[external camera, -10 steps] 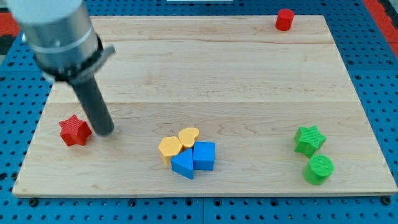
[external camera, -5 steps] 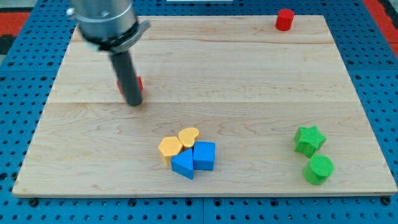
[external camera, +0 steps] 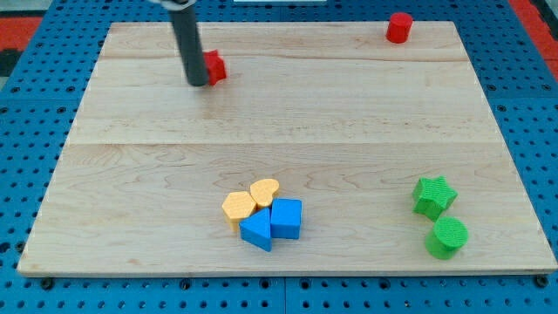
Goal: Push the red star closer to the red circle
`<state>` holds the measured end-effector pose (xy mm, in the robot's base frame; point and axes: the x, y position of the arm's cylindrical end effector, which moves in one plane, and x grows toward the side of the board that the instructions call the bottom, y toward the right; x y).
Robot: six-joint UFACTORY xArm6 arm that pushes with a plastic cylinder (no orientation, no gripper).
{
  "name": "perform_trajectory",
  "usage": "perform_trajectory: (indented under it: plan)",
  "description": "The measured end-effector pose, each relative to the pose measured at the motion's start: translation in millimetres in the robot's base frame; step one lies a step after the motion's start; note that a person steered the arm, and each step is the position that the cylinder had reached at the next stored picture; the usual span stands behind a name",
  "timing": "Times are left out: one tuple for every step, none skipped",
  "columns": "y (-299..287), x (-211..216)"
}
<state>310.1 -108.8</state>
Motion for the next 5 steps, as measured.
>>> perform_trajectory:
  plan:
    - [-5.8,-47.6]
    - [-24.9,-86.3]
    - [69.7,-68.0]
    - [37.5,-58.4]
    - [23.9,-33.0]
